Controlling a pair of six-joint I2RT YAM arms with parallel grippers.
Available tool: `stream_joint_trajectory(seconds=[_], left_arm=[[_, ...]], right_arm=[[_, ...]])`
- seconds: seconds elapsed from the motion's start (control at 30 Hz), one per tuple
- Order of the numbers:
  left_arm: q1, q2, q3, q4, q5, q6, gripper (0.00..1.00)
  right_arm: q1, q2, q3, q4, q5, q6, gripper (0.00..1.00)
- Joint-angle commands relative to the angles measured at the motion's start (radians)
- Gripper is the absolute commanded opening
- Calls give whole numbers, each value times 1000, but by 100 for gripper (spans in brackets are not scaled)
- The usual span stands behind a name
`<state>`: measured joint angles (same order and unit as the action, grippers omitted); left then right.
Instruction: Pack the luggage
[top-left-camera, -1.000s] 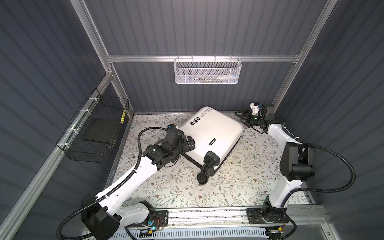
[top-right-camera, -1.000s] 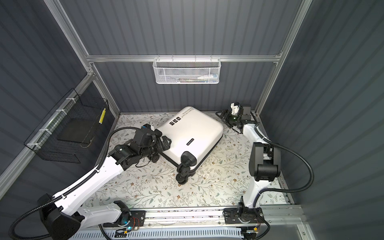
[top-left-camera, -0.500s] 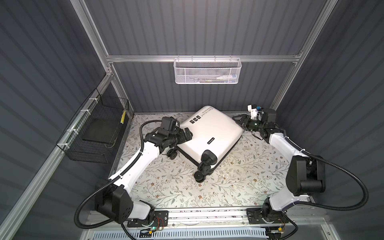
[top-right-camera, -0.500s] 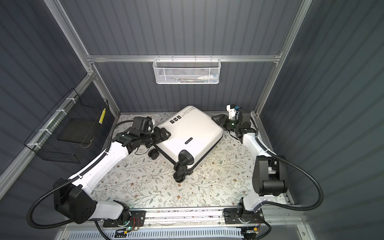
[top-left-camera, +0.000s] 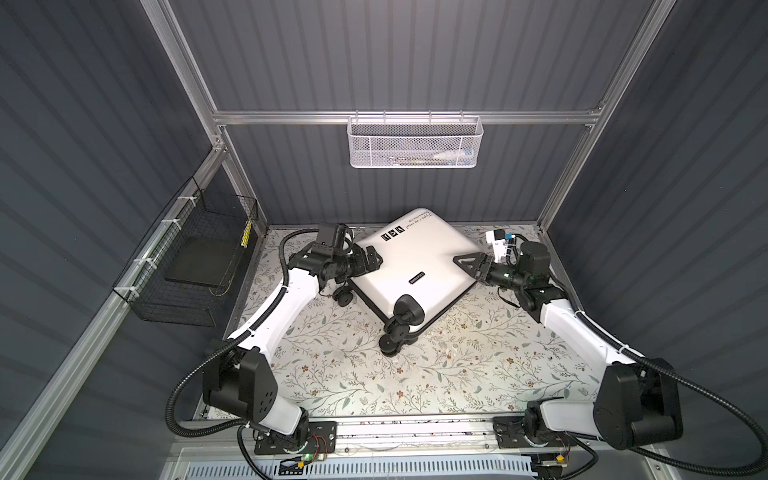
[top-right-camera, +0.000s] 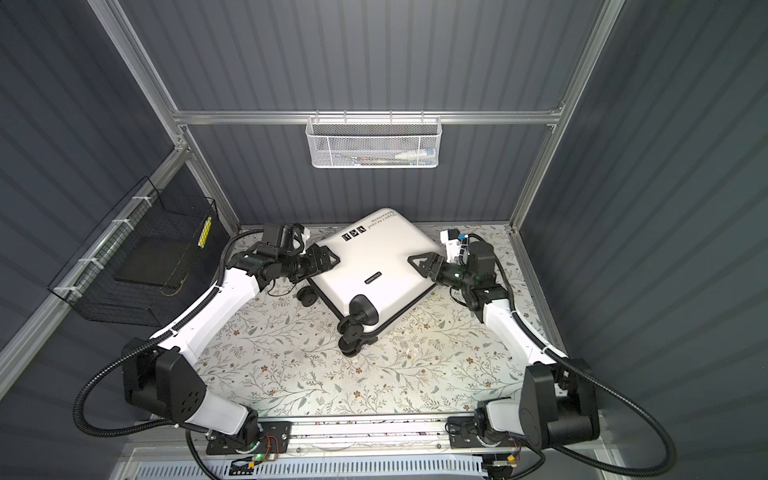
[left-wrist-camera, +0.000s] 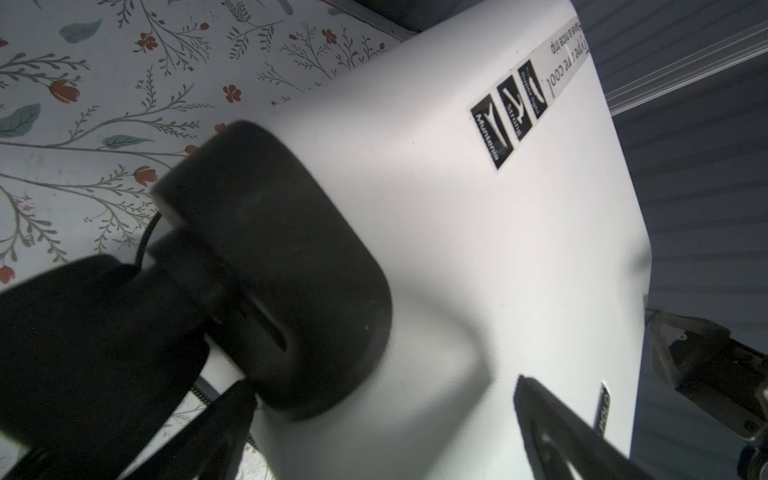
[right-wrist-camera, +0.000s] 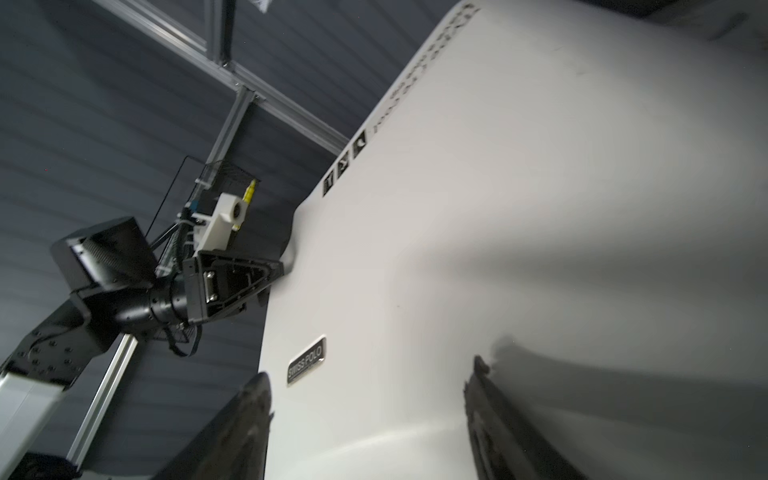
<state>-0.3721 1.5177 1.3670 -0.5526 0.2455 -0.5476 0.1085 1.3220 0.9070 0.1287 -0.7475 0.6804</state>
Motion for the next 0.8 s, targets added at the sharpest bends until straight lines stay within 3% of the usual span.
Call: stream_joint_trajectory(seconds=[0.0,0.17,0.47,0.6,0.77], left_arm=[[-5,-65,-25,30,68,22,100],[-5,-114,-83,38,77,9,100],[-5,-120,-117,72,116,-12,100],[-5,-109,-111,79,114,-13,100],[-5,-76,-80,79,108,10,100]], right_arm=[[-69,8,102,-200,103,-45,78],[-124,153,299,-320,168,-94,81],[-124,488,587,-396,17,-106,82],[-99,503,588,-389,-43,-118,79],[-78,418,443,-280,-72,-79,76]])
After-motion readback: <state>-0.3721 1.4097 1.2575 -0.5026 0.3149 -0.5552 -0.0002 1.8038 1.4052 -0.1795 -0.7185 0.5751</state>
